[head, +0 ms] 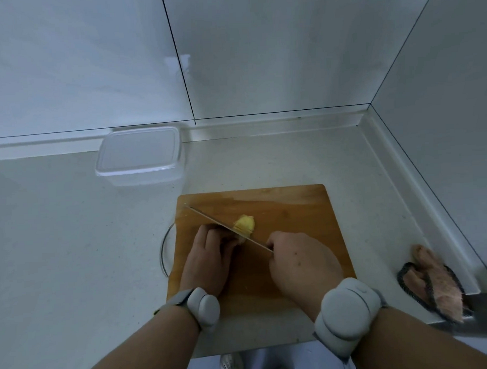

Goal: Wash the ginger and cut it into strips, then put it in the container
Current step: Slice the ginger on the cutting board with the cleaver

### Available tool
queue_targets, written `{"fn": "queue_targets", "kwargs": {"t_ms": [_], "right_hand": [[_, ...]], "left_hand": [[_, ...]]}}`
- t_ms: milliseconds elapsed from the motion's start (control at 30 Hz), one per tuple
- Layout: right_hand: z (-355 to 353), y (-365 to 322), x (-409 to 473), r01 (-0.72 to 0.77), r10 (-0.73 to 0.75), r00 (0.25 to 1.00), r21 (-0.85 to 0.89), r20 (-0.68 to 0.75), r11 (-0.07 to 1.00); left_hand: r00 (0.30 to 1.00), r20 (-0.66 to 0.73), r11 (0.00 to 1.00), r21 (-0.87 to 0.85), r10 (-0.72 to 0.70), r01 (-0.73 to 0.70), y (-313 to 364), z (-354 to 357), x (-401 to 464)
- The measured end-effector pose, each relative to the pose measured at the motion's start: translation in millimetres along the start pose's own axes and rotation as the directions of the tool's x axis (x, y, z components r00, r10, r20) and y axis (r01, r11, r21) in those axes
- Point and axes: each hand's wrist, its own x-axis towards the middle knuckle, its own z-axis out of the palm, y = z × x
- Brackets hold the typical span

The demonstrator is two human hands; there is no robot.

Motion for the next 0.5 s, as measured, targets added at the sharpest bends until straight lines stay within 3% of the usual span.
{"fn": "queue_targets", "kwargs": {"t_ms": [500], "right_hand": [[3.2, -11.9, 20.7, -0.013, 0.015, 0.999, -0.033, 0.040, 0.999]], "left_hand": [[1.000, 0.007, 1.000, -0.009, -0.001, 0.001, -2.0, -0.2, 0.6]]}}
